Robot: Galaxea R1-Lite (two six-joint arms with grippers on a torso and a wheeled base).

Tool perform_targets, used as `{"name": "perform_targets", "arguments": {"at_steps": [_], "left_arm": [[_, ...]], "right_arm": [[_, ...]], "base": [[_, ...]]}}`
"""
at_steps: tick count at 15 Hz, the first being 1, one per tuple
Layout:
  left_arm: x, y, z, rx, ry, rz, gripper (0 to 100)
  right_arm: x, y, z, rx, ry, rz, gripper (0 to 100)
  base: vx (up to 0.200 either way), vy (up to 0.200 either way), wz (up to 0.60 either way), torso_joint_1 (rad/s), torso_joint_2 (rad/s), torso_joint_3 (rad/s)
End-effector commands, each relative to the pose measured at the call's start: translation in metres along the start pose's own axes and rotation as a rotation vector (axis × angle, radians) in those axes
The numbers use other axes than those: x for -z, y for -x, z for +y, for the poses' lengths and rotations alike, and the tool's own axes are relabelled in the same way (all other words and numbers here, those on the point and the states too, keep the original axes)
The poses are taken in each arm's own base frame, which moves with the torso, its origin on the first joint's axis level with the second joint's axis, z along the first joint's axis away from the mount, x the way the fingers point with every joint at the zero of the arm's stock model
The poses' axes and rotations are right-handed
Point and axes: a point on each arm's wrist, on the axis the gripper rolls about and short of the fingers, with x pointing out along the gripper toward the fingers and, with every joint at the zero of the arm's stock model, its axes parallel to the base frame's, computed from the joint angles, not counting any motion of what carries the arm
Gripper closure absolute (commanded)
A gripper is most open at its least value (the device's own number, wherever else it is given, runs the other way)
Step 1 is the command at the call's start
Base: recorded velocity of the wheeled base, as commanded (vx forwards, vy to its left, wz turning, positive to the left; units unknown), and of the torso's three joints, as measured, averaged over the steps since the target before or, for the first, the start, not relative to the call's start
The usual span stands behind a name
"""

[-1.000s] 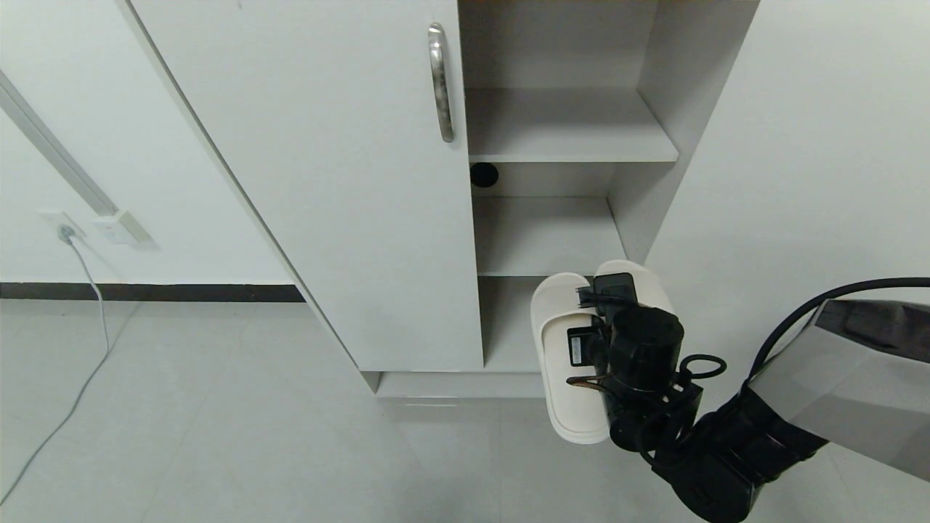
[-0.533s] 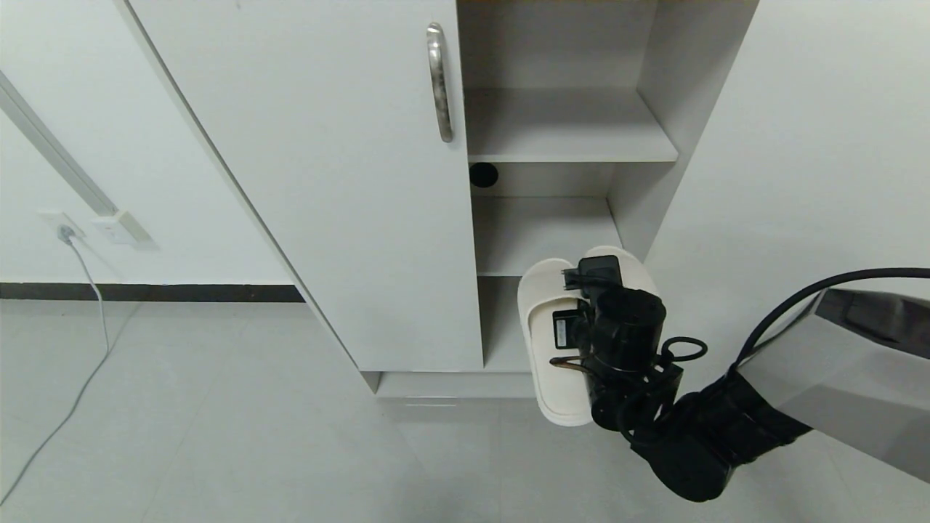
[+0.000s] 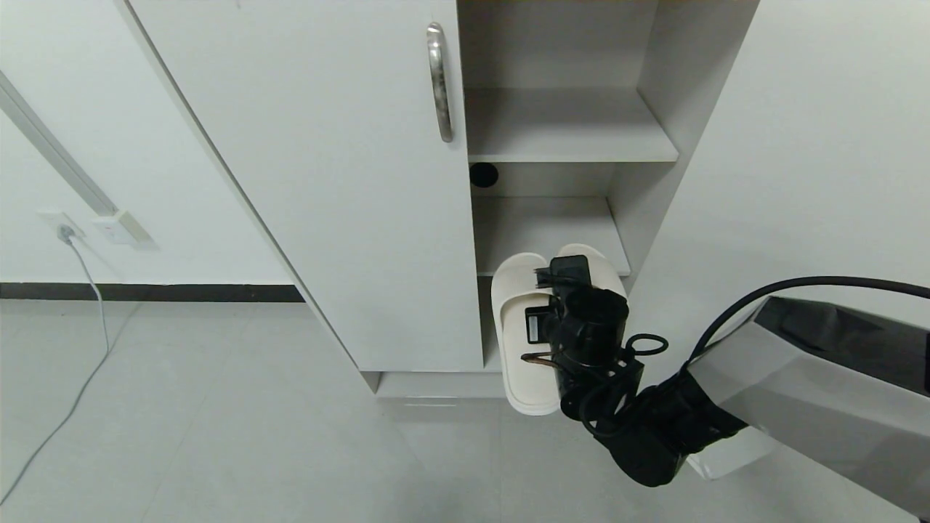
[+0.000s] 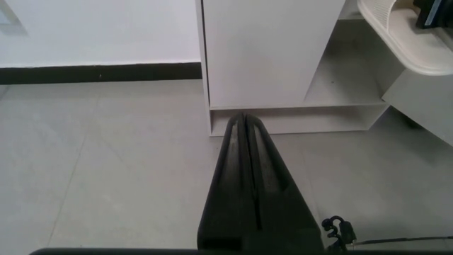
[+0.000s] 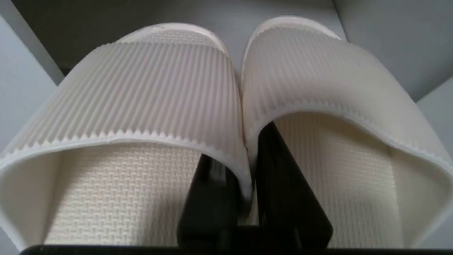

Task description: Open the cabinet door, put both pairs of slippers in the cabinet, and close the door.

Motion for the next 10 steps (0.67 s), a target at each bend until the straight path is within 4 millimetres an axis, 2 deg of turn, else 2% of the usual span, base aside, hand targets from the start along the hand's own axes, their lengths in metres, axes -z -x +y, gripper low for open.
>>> {"name": "perform_targets", "arguments": {"at_steps": [1,3,10], "left_arm": [[-0.0001,-0.0001,0.0,0.001,0.0,0.001,100],[-0.0001,-0.0001,0.0,0.001,0.0,0.001,100],[-0.0001,-0.0002,0.0,0.001,0.002,0.002,100]], "right_arm": [[0.0058,0.0,-0.0002,0.001,0.012,0.012,100],[0.0066,-0.0038,-0.0048,0.014,0.014,0.014,100],[0.0057,-0.0056,-0.0068,0.021,0.014,0.012,100]], "base": [[0.0,0.0,0.0,0.0,0.0,0.0],[0.0,0.0,0.0,0.0,0.0,0.0],[0.2,0.0,0.0,0.0,0.0,0.001]]}}
